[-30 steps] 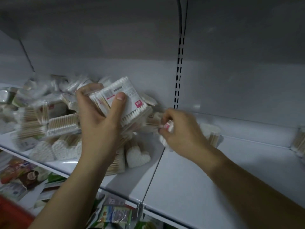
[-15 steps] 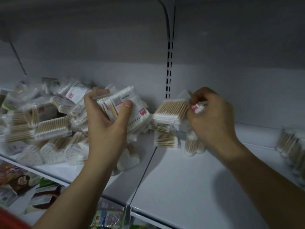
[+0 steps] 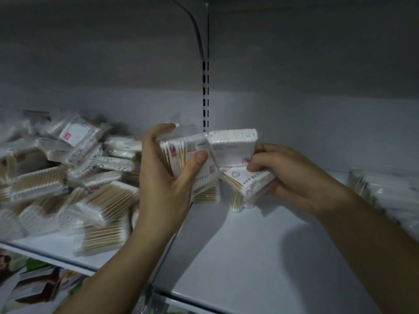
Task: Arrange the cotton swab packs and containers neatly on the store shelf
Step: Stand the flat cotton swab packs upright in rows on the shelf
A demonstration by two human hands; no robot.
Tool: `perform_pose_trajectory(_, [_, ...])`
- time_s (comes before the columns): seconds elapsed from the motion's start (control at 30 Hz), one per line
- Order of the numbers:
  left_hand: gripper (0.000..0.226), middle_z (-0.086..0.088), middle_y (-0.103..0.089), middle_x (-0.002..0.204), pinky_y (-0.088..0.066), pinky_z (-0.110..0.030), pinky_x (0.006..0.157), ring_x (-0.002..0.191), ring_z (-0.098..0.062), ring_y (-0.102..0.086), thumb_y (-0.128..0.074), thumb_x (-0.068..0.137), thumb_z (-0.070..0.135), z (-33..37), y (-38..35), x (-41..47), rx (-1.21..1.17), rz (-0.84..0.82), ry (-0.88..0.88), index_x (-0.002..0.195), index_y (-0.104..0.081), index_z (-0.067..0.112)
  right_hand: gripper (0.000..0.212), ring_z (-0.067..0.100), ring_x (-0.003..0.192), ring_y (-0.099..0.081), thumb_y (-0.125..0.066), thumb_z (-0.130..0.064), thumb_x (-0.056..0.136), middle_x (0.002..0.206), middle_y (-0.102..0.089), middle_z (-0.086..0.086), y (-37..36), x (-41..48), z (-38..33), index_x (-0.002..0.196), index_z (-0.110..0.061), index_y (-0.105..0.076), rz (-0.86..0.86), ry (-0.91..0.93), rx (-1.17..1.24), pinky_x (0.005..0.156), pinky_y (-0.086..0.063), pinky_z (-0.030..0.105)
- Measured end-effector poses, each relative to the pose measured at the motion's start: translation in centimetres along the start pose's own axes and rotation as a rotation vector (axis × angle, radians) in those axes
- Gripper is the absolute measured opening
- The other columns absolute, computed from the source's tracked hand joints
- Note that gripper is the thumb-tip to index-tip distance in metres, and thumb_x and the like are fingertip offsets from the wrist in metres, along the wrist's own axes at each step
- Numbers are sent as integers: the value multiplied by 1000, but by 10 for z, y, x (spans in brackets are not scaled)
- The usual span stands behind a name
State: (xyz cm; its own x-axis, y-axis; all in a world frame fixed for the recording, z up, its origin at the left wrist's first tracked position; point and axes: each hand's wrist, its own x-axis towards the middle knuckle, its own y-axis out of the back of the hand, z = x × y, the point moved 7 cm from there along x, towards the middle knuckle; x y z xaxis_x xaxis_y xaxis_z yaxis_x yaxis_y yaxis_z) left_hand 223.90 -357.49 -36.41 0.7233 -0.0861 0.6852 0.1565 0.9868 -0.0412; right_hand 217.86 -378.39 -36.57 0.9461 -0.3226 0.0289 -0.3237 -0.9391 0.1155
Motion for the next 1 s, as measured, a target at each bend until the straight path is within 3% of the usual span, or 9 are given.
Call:
perform_pose_trajectory(0.07, [51, -4, -62, 123, -59, -59, 82, 106, -33, -70, -75, 86, 44, 1, 1, 1, 54, 33, -27, 129, -48, 35, 31, 40, 91, -73, -54, 2, 81, 102, -72, 28, 11, -3, 4, 111, 9, -60, 9, -48, 0, 75, -60, 53])
perform_pose_trajectory(0.13, [48, -3, -58, 126, -57, -61, 85, 108, -34, -68, -73, 90, 42, 1, 4, 2, 120, 79, -80, 130, -48, 31, 48, 48, 108, -66, -57, -4, 73, 111, -70, 29, 14, -10, 6, 119, 9, -58, -10, -86, -7, 94, -49, 64])
perform_pose_trajectory(0.27, [50, 4, -59, 121, -55, -58, 87, 106, -28, -65, -66, 92, 48, 4, -8, -1, 96, 46, -100, 132, -46, 25, 60, 50, 111, -64, -57, -11, 58, 112, -70, 30, -6, -19, 18, 114, 7, -63, -126, -165, -29, 100, -41, 75])
perform_pose_trajectory(0.4, [72, 13, -61, 115, -52, -24, 83, 99, -7, -64, -56, 90, 71, 21, -30, -14, 26, -67, -161, 131, -44, 12, 45, 43, 97, -68, -58, -18, 64, 103, -72, 28, -22, -21, 30, 103, -3, -71, -136, -238, -8, 95, -50, 65])
perform_pose_trajectory(0.53, [70, 13, -59, 114, -50, -27, 86, 102, -7, -63, -52, 86, 80, 15, -39, -20, -30, -123, -70, 129, -45, 24, 19, 29, 72, -65, -52, -12, 84, 83, -69, 16, -20, -21, 31, 95, -10, -68, -106, -221, -16, 64, -52, 36])
perform_pose_trajectory(0.7, [70, 10, -68, 112, -57, -31, 86, 105, -13, -69, -79, 71, 40, 6, -44, -22, -84, -205, 25, 131, -47, 23, 18, 20, 62, -67, -52, -12, 89, 67, -70, 6, -25, -22, 33, 80, -12, -67, -140, -186, -21, 57, -53, 29])
perform_pose_trajectory(0.77, [68, 6, -70, 105, -60, -34, 82, 96, -14, -71, -80, 70, 33, 4, -40, -20, -146, -188, 61, 128, -48, 20, 17, 20, 62, -66, -49, -9, 88, 68, -69, 7, -25, -23, 31, 82, -12, -65, -152, -184, -19, 56, -52, 27])
perform_pose_trajectory(0.87, [57, 4, -69, 95, -61, -34, 76, 86, -11, -70, -79, 74, 14, 0, -31, -14, -227, -109, 98, 123, -48, 13, 16, 31, 76, -67, -51, -3, 89, 74, -66, 14, -20, -22, 24, 81, -13, -62, -154, -137, 6, 77, -53, 47])
perform_pose_trajectory(1.0, [47, 12, -69, 92, -62, -31, 74, 86, -8, -70, -73, 77, 9, 0, -21, -9, -261, -22, 109, 117, -50, 16, 13, 27, 78, -70, -62, -5, 94, 81, -72, 15, 1, -27, 12, 88, -16, -58, -116, -54, 2, 73, -54, 41])
